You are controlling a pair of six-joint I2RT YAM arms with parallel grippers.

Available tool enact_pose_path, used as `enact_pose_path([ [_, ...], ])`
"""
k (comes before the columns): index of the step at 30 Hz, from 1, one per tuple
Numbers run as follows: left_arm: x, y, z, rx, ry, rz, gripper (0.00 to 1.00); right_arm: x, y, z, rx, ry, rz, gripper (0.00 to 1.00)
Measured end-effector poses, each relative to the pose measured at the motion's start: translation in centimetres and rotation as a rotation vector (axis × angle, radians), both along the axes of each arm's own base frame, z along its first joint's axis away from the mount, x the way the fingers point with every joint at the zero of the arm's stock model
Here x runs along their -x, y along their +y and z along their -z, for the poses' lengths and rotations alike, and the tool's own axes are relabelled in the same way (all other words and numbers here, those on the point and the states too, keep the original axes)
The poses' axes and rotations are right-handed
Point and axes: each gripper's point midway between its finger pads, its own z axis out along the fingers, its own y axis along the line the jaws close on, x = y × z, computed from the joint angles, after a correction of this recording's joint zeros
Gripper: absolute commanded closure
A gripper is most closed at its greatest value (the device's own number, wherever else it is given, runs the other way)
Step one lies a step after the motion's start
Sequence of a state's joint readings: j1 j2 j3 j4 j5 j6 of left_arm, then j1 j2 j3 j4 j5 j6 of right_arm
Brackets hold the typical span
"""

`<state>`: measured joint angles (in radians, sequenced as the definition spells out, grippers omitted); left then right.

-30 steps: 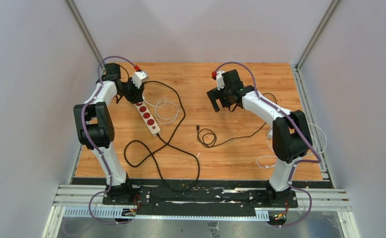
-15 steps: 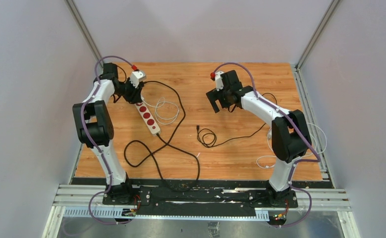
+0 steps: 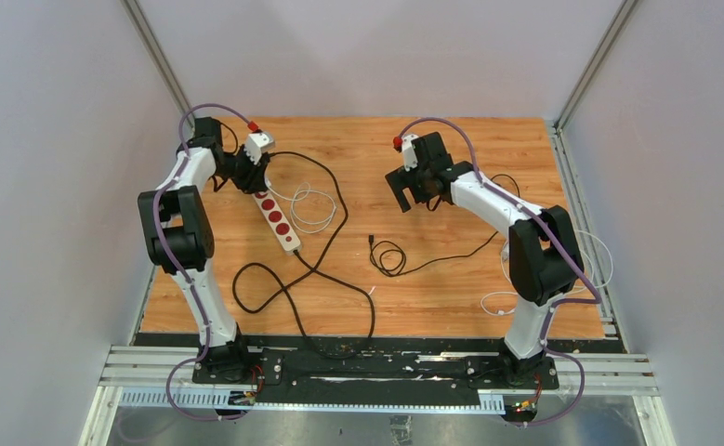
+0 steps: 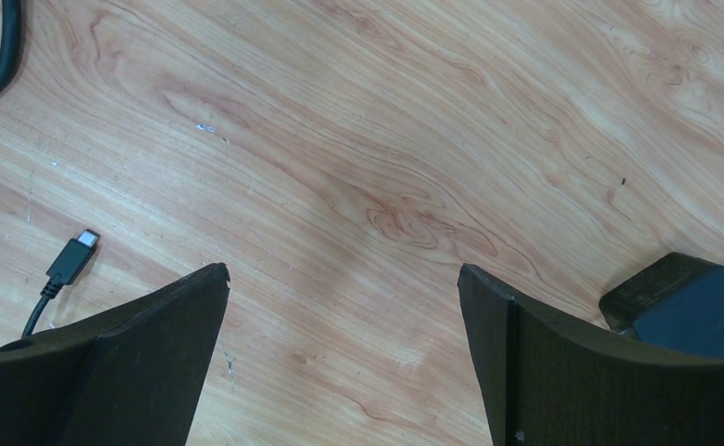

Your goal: Insert the plug

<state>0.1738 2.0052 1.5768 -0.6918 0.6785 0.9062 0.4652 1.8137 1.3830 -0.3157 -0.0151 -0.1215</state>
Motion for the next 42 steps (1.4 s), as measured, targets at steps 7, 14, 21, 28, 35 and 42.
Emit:
enact_pose_path([
  [7,-0.2,0.0,0.1,0.012,0.018,0.003,1.0,0.0,-0.6,0.1,0.037,-0.005,0.013,0.0],
  [14,-0.1,1.0,0.2,0.095,0.042,-0.014,1.0,0.3,-0.9,-0.1,0.077,-0.001,0.009,0.0],
  [21,0.2,1.4,0.4,0.146,0.041,-0.012,1.0,-0.4,-0.1,-1.5,0.078,-0.042,-0.017,0.0],
  [28,0.1,1.0,0.6,0.129,0.043,-0.008,1.0,-0.5,0.0,-1.8,0.095,-0.055,-0.019,0.0],
  [35,-0.2,0.8,1.5,0.046,0.055,-0.014,1.0,-0.5,-0.2,-1.6,0.104,-0.059,-0.012,0.0],
  [42,-0.2,0.9,1.7,0.043,0.065,-0.037,1.0,-0.3,-0.3,-1.2,0.114,-0.057,-0.021,0.0],
])
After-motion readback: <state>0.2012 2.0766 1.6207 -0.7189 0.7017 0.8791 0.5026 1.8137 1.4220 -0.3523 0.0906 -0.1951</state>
